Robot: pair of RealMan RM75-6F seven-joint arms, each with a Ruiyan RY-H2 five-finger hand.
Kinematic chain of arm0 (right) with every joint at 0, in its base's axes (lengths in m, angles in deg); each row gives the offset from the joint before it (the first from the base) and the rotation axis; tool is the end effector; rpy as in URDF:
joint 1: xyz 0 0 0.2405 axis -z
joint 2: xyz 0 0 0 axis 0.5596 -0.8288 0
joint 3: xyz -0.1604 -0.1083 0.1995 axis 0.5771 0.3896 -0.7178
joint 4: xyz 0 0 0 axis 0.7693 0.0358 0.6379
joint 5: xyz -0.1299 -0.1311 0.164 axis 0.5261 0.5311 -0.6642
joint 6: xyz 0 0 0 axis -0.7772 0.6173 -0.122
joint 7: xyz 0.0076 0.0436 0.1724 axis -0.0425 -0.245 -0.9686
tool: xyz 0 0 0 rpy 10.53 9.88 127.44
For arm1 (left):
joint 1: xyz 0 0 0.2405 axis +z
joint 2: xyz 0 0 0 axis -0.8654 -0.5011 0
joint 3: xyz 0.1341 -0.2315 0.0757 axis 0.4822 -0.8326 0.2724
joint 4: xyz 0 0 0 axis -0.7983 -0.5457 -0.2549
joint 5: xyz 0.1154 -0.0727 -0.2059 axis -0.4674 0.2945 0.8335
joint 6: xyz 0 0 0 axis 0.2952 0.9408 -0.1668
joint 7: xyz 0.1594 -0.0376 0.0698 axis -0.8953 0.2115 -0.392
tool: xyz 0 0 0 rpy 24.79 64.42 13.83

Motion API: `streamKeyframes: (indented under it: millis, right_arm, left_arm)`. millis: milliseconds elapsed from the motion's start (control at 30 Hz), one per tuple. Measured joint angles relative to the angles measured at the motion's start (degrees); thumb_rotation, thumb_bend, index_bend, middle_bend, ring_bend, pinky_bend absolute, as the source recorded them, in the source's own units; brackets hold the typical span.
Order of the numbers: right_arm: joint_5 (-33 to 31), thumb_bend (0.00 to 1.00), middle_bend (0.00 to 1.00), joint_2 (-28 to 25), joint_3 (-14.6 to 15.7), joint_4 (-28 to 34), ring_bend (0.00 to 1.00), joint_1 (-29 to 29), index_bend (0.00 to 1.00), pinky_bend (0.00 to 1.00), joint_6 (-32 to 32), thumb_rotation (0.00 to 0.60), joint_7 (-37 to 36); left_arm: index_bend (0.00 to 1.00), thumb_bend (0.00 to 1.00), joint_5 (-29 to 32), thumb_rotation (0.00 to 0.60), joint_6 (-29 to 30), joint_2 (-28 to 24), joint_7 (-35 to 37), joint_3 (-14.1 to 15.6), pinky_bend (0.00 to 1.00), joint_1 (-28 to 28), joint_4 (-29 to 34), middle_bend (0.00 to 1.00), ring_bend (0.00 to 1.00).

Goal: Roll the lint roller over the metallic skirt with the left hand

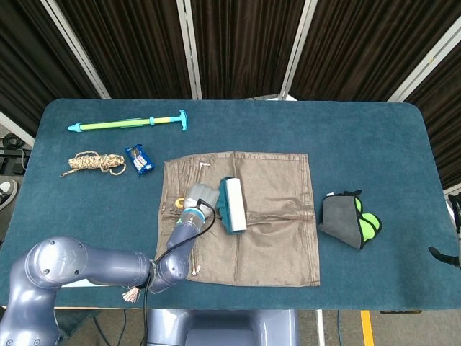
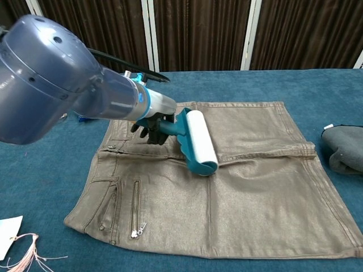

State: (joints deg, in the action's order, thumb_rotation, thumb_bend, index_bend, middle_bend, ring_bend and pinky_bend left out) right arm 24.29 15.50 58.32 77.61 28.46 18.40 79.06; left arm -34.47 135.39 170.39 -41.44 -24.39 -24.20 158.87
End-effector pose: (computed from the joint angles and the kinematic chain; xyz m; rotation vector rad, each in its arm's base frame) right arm -0.4015 -0.2448 0.1972 1.2459 -0.8249 0.6598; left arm -0.0177 0.4240 -0.1384 -2.0161 -0.9153 -0.2619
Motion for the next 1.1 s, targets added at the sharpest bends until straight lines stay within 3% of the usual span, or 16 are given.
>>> streamKeyframes:
  millis: [400, 733, 1100]
  right_arm:
    - [0.53, 0.0, 0.0, 0.19, 0.2, 0.66, 0.0, 0.13, 0.0, 0.0, 0.71, 0.6, 1.27]
    - [0.94, 0.0, 0.0, 0.62, 0.42, 1.04, 0.0, -0.17, 0.0, 0.0, 0.64, 0.6, 2.65]
    - [2.01, 0.0, 0.0, 0.59, 0.76, 1.82, 0.0, 0.05, 0.0, 0.0, 1.54, 0.6, 3.07]
  left_arm:
    - [0.86, 1.0, 0.97, 0.6, 0.28, -8.08, -1.54, 3.97, 0.61, 4.39, 5.75, 0.65, 0.57]
    - [0.86, 1.0, -1.39, 0.6, 0.03, -14.14, -1.67, 8.49, 0.61, 7.56, 10.96, 0.65, 0.57]
    - [0.86, 1.0, -5.55, 0.6, -1.16, -19.72, 1.79, 11.37, 0.61, 11.48, 14.6, 0.65, 0.57]
